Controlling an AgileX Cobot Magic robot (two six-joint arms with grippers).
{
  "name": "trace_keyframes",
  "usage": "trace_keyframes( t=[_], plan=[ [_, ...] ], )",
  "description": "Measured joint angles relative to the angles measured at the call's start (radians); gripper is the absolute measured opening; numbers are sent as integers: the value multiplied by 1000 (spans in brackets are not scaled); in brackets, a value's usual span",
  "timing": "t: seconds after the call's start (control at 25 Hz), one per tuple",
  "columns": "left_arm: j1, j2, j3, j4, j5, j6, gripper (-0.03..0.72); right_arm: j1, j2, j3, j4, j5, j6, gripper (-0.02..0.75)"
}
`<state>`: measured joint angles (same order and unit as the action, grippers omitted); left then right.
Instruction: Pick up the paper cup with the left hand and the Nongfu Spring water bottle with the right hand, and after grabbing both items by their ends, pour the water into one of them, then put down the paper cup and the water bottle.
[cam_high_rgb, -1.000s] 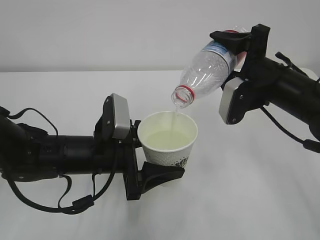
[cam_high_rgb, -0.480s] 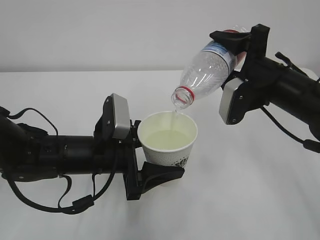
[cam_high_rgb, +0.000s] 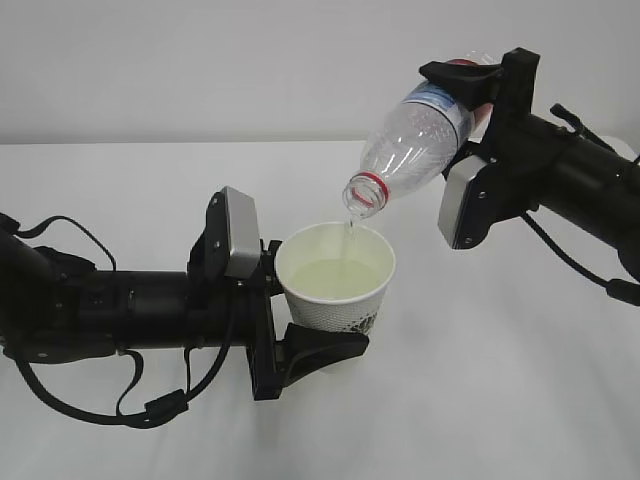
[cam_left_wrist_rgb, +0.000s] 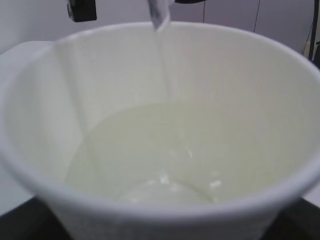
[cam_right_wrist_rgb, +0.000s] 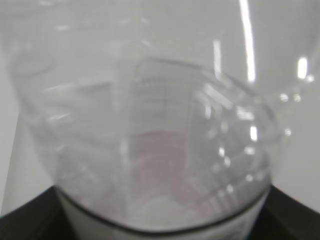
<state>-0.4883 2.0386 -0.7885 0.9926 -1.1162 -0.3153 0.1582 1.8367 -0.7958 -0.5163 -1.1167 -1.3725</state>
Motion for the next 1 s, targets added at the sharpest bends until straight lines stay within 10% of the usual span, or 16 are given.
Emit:
trace_keyframes(
  t=[1.0],
  plan=[
    [0, 0, 0, -5, 0, 0, 599, 0, 0, 0, 3, 0, 0, 541]
  ],
)
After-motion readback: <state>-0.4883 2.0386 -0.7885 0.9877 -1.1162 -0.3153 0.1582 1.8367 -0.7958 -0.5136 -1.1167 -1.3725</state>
